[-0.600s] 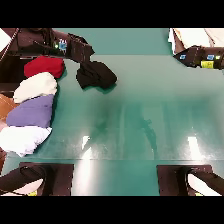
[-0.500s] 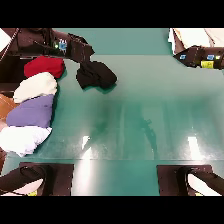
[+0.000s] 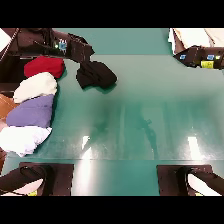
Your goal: Fold the shirts.
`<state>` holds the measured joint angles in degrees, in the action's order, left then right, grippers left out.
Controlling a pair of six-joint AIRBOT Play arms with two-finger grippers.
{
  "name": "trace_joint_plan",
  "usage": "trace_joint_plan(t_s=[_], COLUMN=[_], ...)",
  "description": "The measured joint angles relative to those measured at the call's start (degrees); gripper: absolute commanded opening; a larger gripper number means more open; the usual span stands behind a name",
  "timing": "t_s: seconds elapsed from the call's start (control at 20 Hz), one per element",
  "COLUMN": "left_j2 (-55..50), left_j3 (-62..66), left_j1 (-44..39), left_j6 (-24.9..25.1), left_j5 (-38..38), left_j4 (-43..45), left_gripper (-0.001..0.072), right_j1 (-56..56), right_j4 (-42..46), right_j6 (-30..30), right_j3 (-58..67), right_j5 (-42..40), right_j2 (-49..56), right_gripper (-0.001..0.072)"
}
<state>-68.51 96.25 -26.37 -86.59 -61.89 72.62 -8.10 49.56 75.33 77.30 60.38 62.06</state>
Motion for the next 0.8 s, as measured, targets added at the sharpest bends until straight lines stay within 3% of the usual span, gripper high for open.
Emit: trace_joint_plan(t_s=[0.1,0.15,0.2,0.5,0.8], left_j2=[0.0,-0.09,-0.37,-9.9,-27.3], left_j3=[-0.02,0.0,0.0,0.0,-0.04], left_j1=[0.0,0.0,0.0,4.28,6.8], left_j6=[0.0,0.09,0.17,-6.21,-8.26], left_j5=[1.27,2.43,3.56,6.05,11.02], left_j4=[-0.04,0.31,1.66,9.94,4.44], left_gripper=[0.0035,0.0317,0.045,0.0442,0.0443], right_j1=[0.0,0.0,0.0,0.0,0.0], right_j4=[0.02,0.0,0.0,-0.04,-0.07], right_j6=[0.0,0.0,0.0,0.0,0.0], right_j3=[0.0,0.0,0.0,0.0,0.0], right_j5=[0.0,0.0,-0.02,-0.26,-0.28], right_j2=[0.0,0.0,0.0,0.0,0.0], right_gripper=[0.0018,0.0018,0.0018,0.0018,0.0018])
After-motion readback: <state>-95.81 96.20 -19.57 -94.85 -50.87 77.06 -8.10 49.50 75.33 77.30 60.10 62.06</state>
